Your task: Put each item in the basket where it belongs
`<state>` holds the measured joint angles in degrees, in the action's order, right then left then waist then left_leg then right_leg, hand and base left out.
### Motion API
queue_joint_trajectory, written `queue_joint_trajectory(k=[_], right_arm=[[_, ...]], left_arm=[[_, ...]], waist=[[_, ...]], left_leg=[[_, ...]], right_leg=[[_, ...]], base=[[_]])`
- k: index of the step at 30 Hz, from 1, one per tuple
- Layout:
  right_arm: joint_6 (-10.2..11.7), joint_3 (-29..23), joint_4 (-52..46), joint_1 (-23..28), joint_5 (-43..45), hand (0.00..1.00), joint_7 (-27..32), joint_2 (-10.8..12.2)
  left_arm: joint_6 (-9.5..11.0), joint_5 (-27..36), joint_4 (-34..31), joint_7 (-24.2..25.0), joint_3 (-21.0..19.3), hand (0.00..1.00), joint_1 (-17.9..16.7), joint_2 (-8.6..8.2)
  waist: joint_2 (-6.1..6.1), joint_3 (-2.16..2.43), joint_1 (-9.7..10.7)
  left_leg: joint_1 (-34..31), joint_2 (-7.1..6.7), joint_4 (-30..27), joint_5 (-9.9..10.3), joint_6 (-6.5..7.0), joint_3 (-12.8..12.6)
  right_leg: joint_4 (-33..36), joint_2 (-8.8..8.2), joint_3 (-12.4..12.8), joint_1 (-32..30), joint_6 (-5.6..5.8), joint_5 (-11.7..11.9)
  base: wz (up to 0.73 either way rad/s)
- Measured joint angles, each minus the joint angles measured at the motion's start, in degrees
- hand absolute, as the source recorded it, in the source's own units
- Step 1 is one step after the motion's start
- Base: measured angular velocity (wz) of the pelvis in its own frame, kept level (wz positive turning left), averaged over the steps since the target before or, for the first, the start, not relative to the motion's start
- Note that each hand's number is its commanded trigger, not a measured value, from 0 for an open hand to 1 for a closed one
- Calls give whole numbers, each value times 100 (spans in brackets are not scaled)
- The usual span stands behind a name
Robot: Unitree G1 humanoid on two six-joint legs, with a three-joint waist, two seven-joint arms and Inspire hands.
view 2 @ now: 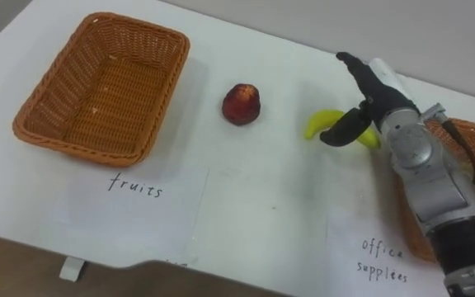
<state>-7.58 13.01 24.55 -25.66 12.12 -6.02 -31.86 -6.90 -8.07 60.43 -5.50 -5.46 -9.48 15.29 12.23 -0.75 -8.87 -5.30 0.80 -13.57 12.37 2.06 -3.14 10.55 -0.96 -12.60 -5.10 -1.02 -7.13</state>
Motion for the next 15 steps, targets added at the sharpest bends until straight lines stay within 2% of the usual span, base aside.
queue_joint_trajectory(k=[4,15], right_arm=[[-1,0,-1,0,207,0,-138,0],[1,-1,-7,-4,447,0,-295,0]], left_arm=[[-2,-9,129,54,0,0,38,11],[-1,-4,153,130,-3,0,119,28]], waist=[[53,25,-70],[51,23,-135]], left_leg=[[-6,1,-2,1,0,1],[-15,1,-3,0,-1,3]], right_leg=[[-2,0,-7,0,-3,13],[-6,-1,-15,0,-2,13]], base=[[0],[0]])
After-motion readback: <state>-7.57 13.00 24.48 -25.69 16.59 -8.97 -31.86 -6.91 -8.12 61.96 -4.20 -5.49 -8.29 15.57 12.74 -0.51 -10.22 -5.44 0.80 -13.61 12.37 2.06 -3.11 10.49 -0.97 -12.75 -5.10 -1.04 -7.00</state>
